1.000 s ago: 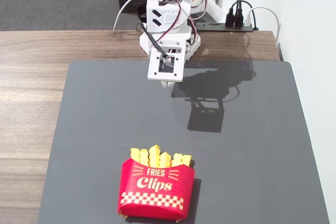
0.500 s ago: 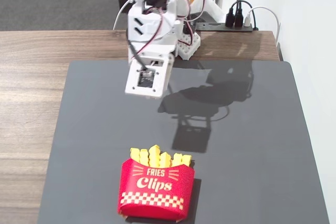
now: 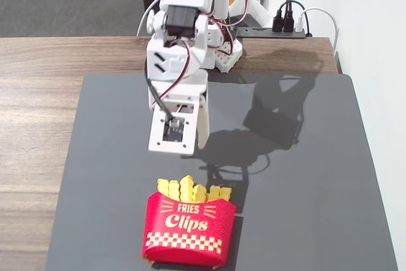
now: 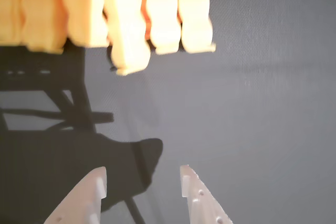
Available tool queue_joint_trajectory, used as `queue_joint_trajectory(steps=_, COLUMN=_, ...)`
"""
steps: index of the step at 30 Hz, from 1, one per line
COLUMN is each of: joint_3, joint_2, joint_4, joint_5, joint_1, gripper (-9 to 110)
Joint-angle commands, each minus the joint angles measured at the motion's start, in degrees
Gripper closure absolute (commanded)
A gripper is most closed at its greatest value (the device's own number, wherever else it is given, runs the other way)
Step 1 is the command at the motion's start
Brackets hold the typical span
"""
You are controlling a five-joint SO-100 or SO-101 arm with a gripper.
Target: Grab a fry
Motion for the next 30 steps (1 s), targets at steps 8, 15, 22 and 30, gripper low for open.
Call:
queue_joint_trajectory(steps=8, joint_3=-14.85, joint_2=-11.43, joint_4=-1.05, joint_5=0.0, joint_1=-0.97, gripper=83)
queue_joint_trajectory(steps=15, joint_3=-18.81, joint_2=-15.29, joint_4=-1.23, joint_5=0.97, joint_1=-2.37, gripper=80)
queue_joint_trajectory(steps=22, joint_3=-22.32, joint_2=-18.9, joint_4=-1.93, joint_5=1.05, joint_1=-2.81, gripper=81)
queue_joint_trajectory(steps=30, joint_3=-23.55, joint_2=-21.71, joint_4=-2.81, joint_5=0.88, joint_1=-3.16, gripper=82)
